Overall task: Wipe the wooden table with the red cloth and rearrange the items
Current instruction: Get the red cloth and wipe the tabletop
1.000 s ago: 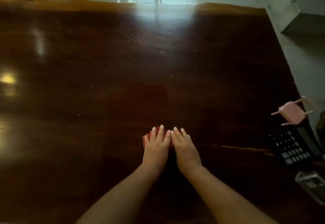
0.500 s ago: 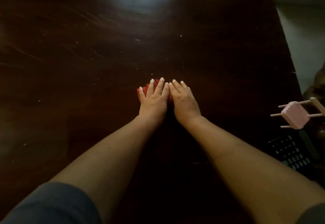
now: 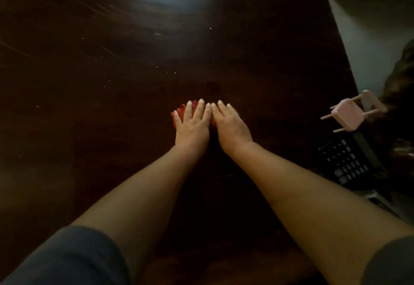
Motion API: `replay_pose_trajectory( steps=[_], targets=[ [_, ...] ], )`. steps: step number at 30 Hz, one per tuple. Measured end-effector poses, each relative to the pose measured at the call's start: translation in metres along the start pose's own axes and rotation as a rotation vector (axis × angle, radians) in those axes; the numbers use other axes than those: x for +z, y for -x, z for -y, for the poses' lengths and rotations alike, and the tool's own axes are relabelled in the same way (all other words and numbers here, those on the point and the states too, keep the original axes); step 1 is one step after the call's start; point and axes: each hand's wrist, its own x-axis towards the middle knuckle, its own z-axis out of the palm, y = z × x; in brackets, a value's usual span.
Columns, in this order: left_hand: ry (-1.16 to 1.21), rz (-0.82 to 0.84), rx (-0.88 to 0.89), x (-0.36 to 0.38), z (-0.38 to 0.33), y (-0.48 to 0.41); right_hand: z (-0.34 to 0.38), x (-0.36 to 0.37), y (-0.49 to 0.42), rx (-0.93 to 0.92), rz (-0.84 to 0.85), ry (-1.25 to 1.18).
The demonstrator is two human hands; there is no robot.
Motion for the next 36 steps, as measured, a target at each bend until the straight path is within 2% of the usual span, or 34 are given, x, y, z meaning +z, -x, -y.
replay_pose_trajectory(
  steps=[4, 12, 20, 26, 31, 36],
  targets=[
    [-0.009, -0.001, 0.018, 0.026, -0.023, 0.066, -0.011, 0.018, 0.072, -0.016, 0.016, -0.022],
    [0.042, 0.154, -0.086, 0.074, -0.094, 0.237, -0.038, 0.054, 0.25, -0.105, 0.098, 0.005],
    [0.043, 0.36, -0.117, 0.11, -0.141, 0.328, -0.064, 0.072, 0.354, -0.123, 0.261, -0.072],
    [0.051, 0.415, -0.117, 0.111, -0.148, 0.333, -0.071, 0.065, 0.362, -0.16, 0.278, -0.111],
    [0.046, 0.353, -0.113, 0.105, -0.137, 0.295, -0.077, 0.058, 0.321, -0.197, 0.216, -0.077],
    [0.034, 0.184, -0.107, 0.086, -0.123, 0.195, -0.082, 0.039, 0.223, -0.131, 0.094, -0.035]
  ],
)
